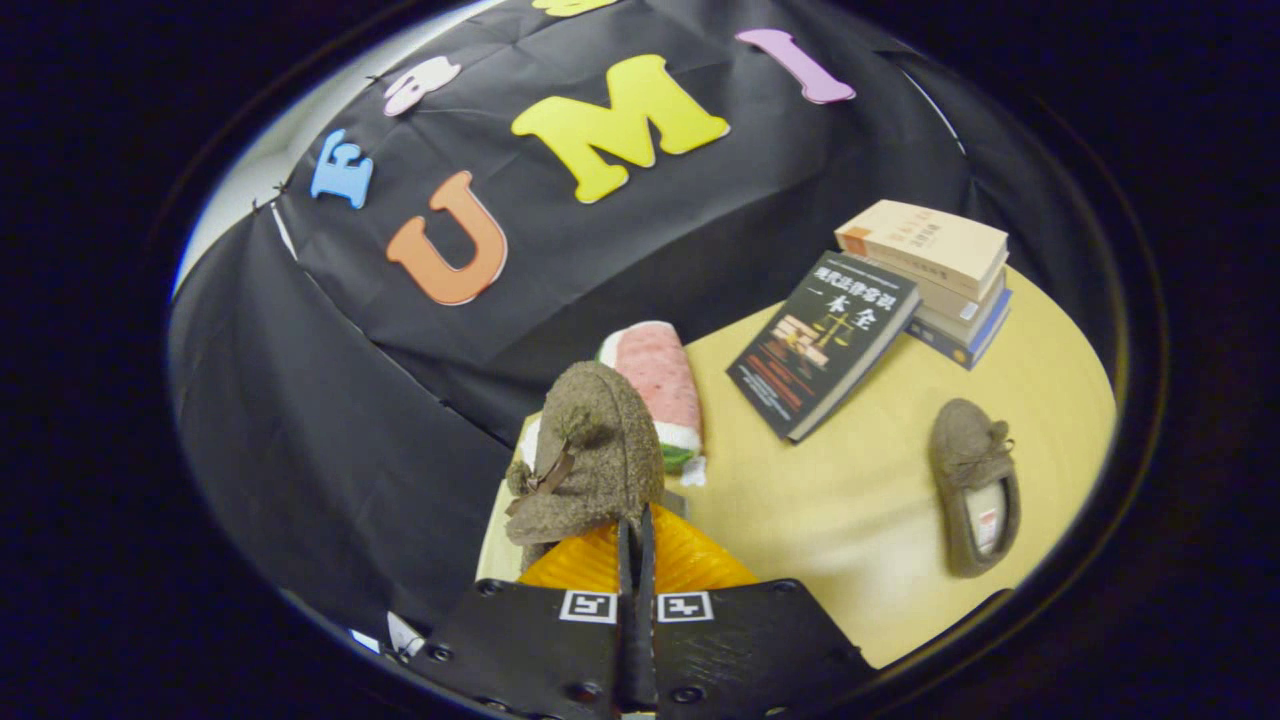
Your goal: Open the storage box then place both shoes into the box .Put the left shoe in first, then the right shoe, with the right side of both shoes facing outward in a uniform manner.
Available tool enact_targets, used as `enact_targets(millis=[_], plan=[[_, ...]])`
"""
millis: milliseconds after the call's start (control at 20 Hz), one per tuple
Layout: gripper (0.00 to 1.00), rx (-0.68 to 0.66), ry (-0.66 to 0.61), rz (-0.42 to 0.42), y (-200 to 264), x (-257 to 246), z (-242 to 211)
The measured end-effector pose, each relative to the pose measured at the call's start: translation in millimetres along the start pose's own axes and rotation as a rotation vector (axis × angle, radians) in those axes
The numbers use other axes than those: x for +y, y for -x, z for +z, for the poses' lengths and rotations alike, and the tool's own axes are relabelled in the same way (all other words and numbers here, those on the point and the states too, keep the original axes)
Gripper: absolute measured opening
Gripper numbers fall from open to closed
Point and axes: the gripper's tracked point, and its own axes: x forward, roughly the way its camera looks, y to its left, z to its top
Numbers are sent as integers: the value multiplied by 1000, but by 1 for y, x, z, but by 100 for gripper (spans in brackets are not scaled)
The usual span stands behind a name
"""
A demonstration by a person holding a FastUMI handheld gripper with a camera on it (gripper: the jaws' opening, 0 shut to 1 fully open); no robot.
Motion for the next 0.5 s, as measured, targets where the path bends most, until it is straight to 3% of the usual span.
enact_targets(millis=[250, 500], plan=[[0, -10, -1, 38, -48, 67, -36], [0, 46, -35, 42, -95, 84, -93]])
